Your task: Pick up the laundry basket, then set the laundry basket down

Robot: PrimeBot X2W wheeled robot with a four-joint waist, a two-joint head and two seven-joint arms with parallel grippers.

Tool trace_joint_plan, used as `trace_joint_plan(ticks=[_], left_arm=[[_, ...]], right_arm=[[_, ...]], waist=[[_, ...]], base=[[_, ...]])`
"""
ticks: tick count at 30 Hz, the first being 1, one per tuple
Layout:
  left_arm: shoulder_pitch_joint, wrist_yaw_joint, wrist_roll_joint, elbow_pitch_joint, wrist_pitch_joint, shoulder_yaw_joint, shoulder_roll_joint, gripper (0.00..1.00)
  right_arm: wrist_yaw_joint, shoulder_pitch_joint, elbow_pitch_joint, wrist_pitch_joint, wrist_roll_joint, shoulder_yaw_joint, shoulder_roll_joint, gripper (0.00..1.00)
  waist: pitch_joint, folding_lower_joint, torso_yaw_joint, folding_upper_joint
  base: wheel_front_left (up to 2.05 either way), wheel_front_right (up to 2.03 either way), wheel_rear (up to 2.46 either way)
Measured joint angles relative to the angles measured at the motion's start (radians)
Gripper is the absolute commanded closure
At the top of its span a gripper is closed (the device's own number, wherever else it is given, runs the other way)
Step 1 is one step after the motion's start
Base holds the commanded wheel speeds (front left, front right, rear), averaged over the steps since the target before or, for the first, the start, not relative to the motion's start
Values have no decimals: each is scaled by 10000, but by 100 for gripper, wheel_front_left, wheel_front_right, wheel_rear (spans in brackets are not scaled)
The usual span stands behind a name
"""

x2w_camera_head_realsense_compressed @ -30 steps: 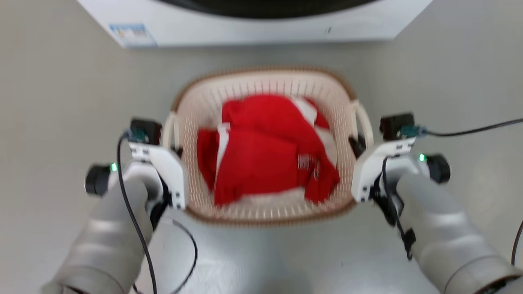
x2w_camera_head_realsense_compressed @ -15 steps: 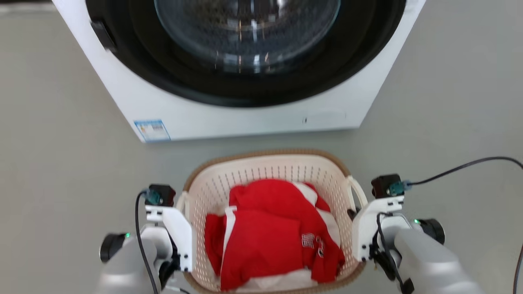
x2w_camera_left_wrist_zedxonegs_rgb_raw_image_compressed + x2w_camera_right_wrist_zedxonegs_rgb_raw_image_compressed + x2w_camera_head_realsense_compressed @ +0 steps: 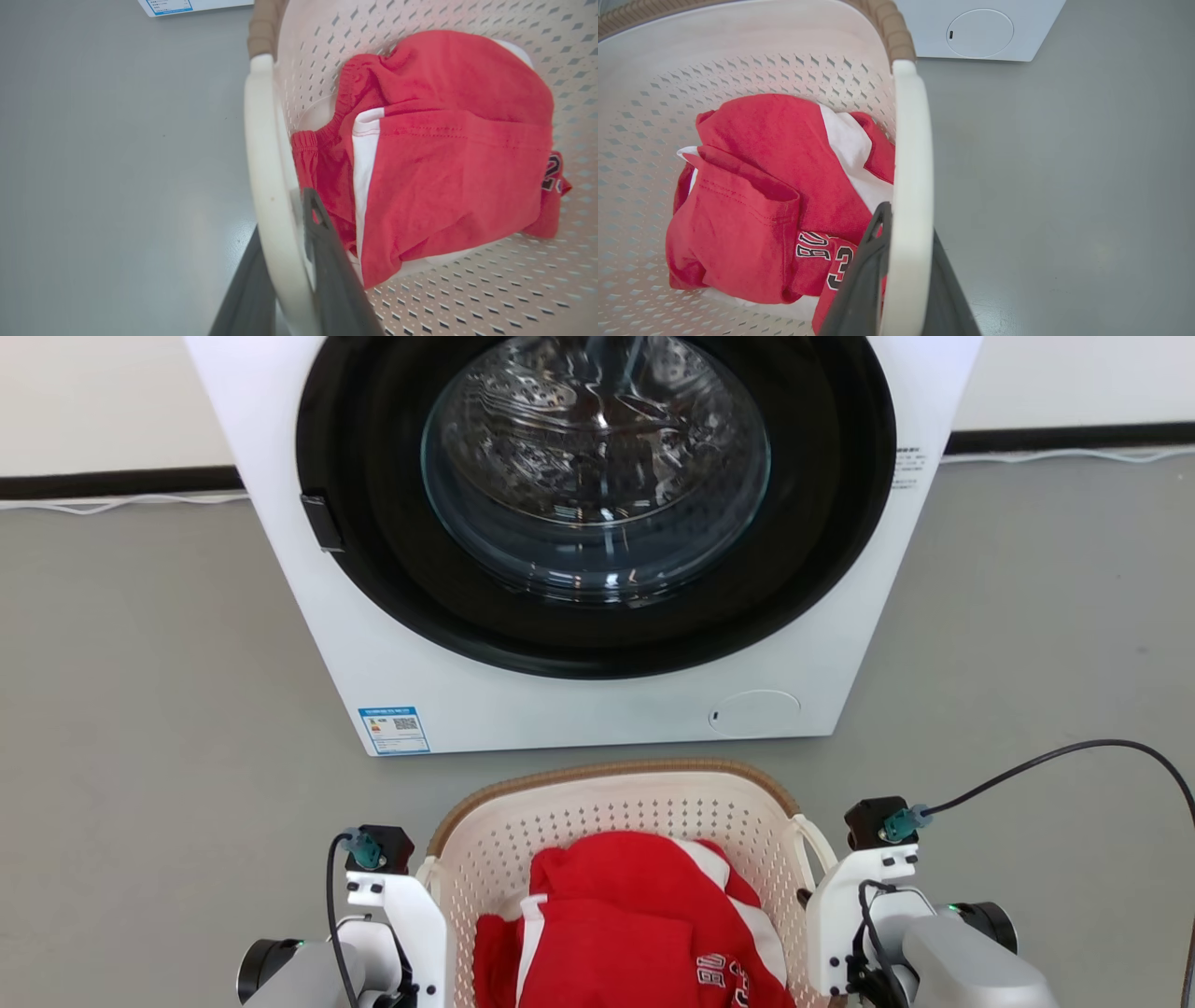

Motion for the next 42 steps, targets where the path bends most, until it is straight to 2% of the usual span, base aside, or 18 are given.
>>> trace_joint_plan(ticks=[16,42], left_arm=[[25,0,-368,-82,424,-412,123,100],[25,0,-782,-98,439,-882,224,100]], right_arm=[[0,40,-42,219,619,541,0,100],[-2,38,-52,234,1476,1312,-8,100]], waist=[[-215,0,235,0],[-206,0,70,0]], base=[[0,0,0],[0,0,0]])
